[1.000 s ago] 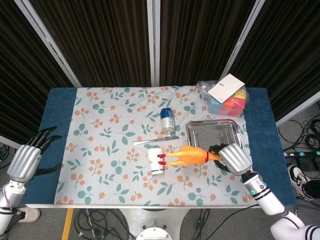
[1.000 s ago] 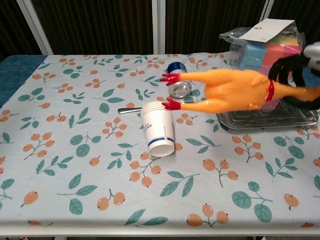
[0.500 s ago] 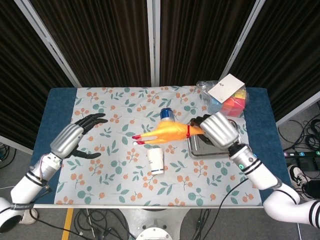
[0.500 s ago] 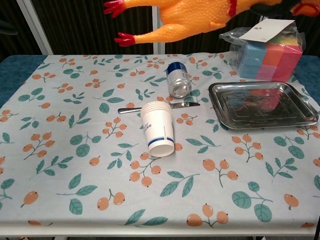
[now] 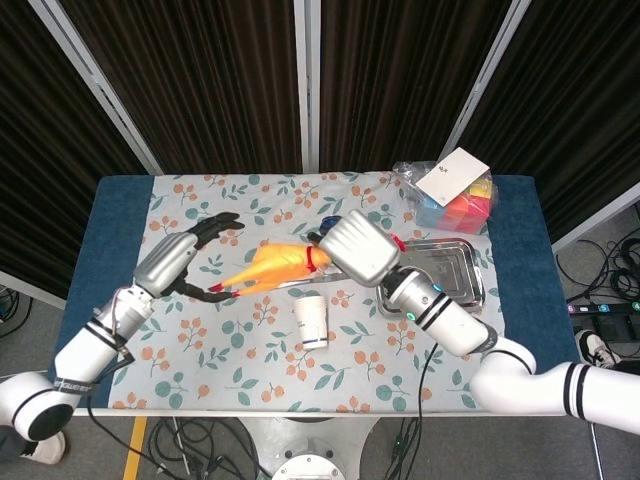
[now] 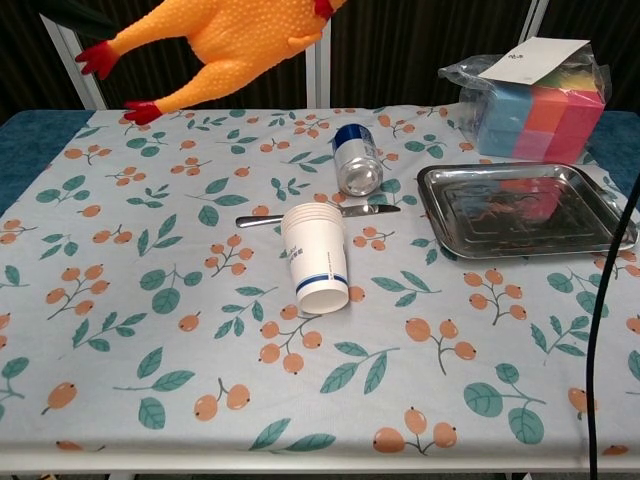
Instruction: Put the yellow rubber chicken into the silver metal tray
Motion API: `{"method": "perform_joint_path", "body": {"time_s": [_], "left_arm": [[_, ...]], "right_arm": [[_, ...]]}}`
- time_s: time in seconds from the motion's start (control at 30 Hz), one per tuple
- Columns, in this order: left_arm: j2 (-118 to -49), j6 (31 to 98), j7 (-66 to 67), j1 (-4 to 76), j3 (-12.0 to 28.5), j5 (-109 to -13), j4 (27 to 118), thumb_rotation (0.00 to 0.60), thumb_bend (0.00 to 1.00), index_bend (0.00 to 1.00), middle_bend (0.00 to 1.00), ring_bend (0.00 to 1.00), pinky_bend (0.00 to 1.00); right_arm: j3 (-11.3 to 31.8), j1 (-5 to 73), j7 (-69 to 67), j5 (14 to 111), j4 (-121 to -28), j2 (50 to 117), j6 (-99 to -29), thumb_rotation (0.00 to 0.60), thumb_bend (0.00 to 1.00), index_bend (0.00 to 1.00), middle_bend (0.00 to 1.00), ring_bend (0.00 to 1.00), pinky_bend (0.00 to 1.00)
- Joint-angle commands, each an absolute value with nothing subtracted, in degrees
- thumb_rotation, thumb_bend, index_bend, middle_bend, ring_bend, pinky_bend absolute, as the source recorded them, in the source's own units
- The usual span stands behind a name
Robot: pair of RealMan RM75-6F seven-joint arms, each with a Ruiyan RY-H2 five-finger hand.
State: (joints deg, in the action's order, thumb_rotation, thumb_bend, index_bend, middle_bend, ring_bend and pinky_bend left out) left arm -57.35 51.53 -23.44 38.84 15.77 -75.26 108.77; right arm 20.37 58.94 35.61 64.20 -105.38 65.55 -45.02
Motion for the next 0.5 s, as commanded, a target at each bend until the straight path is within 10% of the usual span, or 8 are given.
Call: {"method": "perform_joint_path", "body": {"time_s": [0.03,0.5], "left_arm": [[-58.1,49.9,-23.6,40.0,16.0,-73.3,108.4,0.600,0.07,0.21,0.17,0.15,0.25],[-59.6,40.9,-26.7,44.5,17.6,-60.2,105.7,0.600,0.07,0.27,0.23,0.18,0.28]], "right_arm": [[20.2,61.9,39.9,59.7,-105.9,67.1,-45.4,0.600,0.85,0.83,0.74,0.73,0.99],[17.4,67.5,46.0,51.4,-106.4,71.8,-51.2,0.600,0.85,0.83,0.74,0.74,0.99]]}}
